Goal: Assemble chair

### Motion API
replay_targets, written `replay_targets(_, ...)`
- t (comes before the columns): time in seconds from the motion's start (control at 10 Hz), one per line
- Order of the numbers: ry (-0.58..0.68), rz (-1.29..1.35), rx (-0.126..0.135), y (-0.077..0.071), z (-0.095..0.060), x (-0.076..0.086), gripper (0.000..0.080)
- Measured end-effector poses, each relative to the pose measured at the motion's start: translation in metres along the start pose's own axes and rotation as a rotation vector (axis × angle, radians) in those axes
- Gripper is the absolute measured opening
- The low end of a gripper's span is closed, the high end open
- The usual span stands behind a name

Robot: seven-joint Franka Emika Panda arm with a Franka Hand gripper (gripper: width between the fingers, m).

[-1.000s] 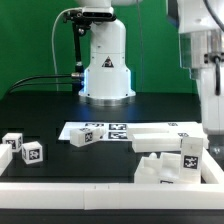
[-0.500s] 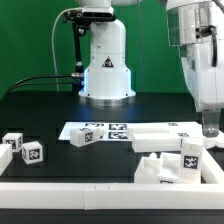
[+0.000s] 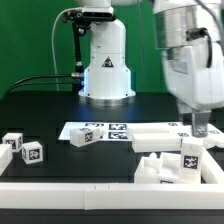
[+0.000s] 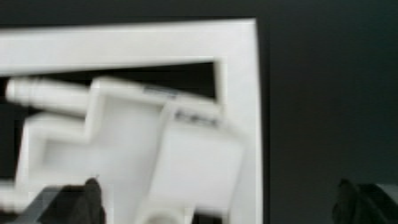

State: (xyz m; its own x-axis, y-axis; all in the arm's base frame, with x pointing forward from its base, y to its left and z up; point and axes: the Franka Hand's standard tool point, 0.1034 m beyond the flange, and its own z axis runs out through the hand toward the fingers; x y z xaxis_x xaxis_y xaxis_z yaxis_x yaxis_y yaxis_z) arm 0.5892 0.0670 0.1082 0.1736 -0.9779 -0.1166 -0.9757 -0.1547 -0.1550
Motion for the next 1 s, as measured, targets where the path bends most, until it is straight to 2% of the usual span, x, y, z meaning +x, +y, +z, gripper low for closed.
replay_targets(0.1, -0.002, -0.061, -0.01, 0.01, -0.001, 0.011, 0.0648)
replay_targets(0.2, 0.001, -0.093, -0.012, 0.011, -0.001, 0.014, 0.0648)
replay_targets(0.6, -0.001, -0.429, -0.015, 0.012, 0.001, 0.016, 0.0648)
replay_targets(0.7, -0.02, -0.558, -0.017, 0.022, 0.004, 0.03, 0.0648)
replay_targets(0.8, -0.051, -0.622, -0.027, 0.036, 0.003, 0.053, 0.0648)
replay_targets(0.9, -0.077, -0.692, -0.044, 0.045, 0.001, 0.067, 0.0648)
replay_targets(1.0, -0.09, -0.692, -0.054, 0.049, 0.0, 0.073, 0.0648)
